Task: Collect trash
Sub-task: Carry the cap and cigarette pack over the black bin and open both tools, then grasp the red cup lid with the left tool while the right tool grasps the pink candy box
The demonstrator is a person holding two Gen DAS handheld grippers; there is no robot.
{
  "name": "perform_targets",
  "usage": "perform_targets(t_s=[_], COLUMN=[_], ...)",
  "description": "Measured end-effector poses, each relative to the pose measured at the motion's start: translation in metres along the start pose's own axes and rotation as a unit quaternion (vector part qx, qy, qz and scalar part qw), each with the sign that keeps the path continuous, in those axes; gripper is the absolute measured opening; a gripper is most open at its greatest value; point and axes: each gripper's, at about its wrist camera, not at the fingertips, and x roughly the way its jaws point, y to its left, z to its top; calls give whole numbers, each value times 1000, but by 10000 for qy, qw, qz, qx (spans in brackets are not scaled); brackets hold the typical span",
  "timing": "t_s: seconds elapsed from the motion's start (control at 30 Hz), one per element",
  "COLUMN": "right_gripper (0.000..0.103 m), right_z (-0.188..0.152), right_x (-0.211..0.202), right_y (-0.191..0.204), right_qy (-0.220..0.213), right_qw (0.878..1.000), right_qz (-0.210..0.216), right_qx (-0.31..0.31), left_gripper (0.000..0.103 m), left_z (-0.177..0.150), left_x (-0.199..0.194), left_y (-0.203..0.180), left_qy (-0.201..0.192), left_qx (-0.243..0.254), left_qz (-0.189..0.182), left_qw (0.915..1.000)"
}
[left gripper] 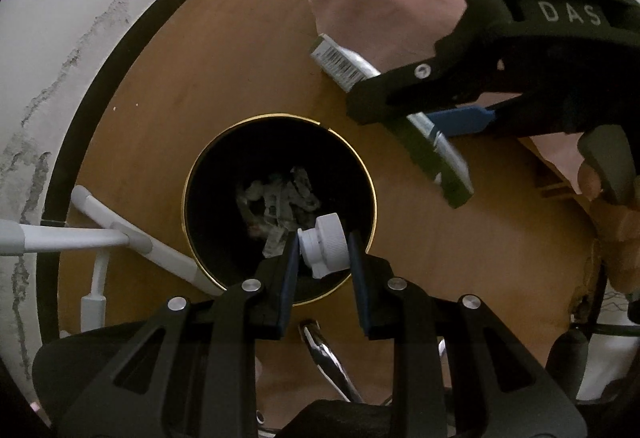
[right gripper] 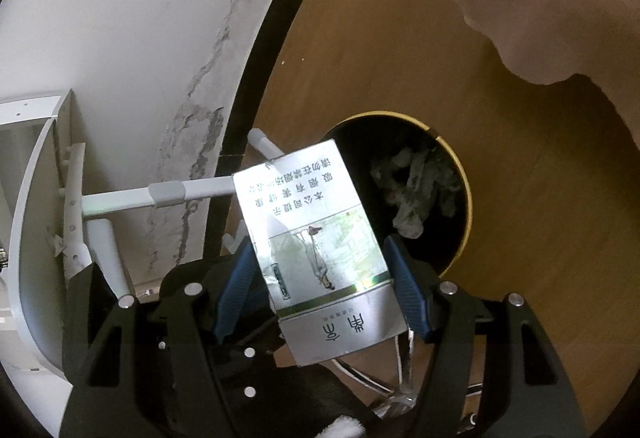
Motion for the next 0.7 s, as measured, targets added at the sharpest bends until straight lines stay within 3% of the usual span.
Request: perform_targets(t_s=[0.07,0.1,0.17,0.27,0.37,0.47,0.53,0.6,0.7], right_gripper=[74,86,90,91,91,91,95,96,96], right_z=[1,1,1,0,0,-5,-14,-31,-59], right_x=[2,1,-1,-7,-27,-74,-114,-166,-229], right_y=[1,3,6,11,21,43,65,88,107], right_qy=[53,42,-30,-182,-569,-1451,-2171,-3118,-4347], right_qw=[10000,10000,10000,9998,9969,9806,9574,9139,8441], right_qz=[46,-11,-48,-117,-540,-1236,-1726,-2341,-2943], right_qx=[4,-10,-42,-13,-91,-447,-805,-1126,-1088], left_gripper=[30,50,81,89,90,90,90,90,91], left_z=[3,5,7,5,4,5,4,-1,-19], left_x=[-1,-1,-4,-10,-15,-38,-72,-106,-185], left_y=[-1,-2,-6,-12,-19,-37,-61,-81,-113], left_qy=[-47,-24,-77,-271,-302,-531,-891,-1220,-2047], left_qx=[49,59,64,140,159,301,565,841,1424], left_qz=[182,297,425,582,553,379,166,61,-172], left_qw=[9998,9995,9990,9978,9979,9974,9943,9889,9683])
